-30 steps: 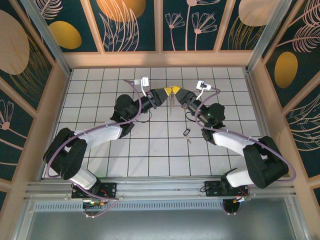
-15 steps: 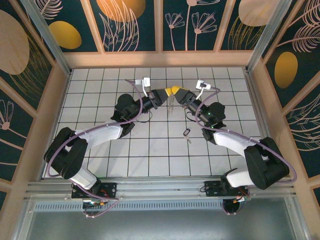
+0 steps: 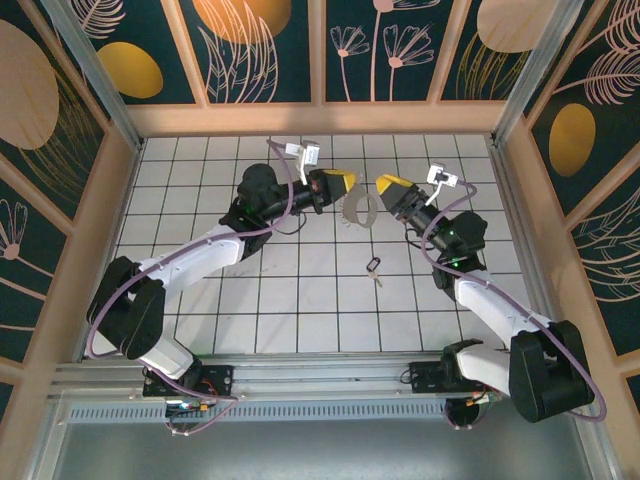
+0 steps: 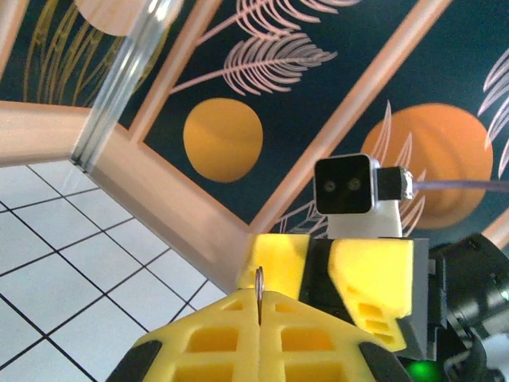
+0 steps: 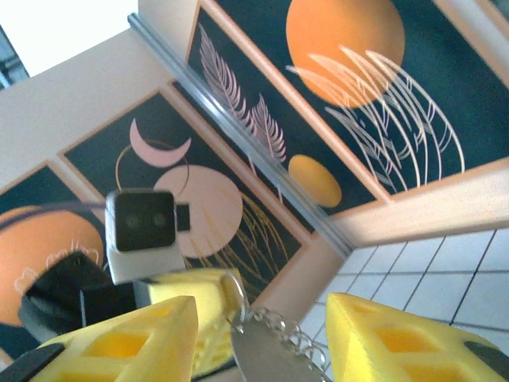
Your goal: Put the keys on the keyring
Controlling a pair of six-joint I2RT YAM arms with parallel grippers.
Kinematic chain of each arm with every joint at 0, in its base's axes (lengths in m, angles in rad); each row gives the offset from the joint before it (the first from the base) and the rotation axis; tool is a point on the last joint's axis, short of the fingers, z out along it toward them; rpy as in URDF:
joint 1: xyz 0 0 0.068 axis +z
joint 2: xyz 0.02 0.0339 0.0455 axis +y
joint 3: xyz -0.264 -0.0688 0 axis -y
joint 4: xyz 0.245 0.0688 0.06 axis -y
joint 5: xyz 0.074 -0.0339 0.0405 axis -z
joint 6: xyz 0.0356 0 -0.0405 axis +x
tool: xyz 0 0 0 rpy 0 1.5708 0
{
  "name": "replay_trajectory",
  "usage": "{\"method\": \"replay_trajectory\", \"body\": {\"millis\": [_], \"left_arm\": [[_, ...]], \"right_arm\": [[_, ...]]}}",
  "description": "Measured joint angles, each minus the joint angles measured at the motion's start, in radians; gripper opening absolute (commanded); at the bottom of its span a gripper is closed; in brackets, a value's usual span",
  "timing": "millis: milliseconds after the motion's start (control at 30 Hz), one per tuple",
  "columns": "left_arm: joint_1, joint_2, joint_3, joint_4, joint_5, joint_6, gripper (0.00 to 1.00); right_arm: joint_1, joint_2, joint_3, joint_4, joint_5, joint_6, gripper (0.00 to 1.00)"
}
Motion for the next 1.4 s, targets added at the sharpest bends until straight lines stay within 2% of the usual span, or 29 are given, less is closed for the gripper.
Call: {"method": "replay_trajectory", "body": {"millis": [400,800,967,1100,1233,1267,1333,1367,1400], "left_arm": [[0.000,0.000,0.080,-0.203,0.149,0.145,0.00],[0.000,0.010,0.100,-0.234,0.200,0.163,0.00],[0.000,0.013,0.100,-0.235,0.204,0.163,0.00],[0.000,0.013,0.100,-0.235,0.212,0.163,0.00],[0.002,0.014,0.100,-0.235,0.211,0.160,0.00],[0.002,0.014,0.100,-0.235,0.210,0.158,0.04],[0.002,0.014,0.100,-0.233,0.200,0.152,0.38],[0.000,0.013,0.098,-0.230,0.185,0.146,0.51],[-0.002,0.011,0.093,-0.222,0.157,0.138,0.58]], "right_arm": [[-0.001,0.000,0.000,-0.003,-0.140,-0.034,0.43],[0.004,0.002,0.000,0.014,-0.182,-0.034,0.33],[0.013,0.013,0.000,0.022,-0.186,-0.034,0.21],[0.019,0.025,0.000,0.027,-0.186,-0.036,0.02],[0.022,0.027,0.001,0.034,-0.189,-0.034,0.00],[0.022,0.027,0.001,0.034,-0.189,-0.034,0.00],[0.023,0.027,0.001,0.034,-0.184,-0.034,0.00],[0.024,0.027,0.001,0.033,-0.180,-0.034,0.00],[0.025,0.027,0.001,0.033,-0.172,-0.033,0.00]]}}
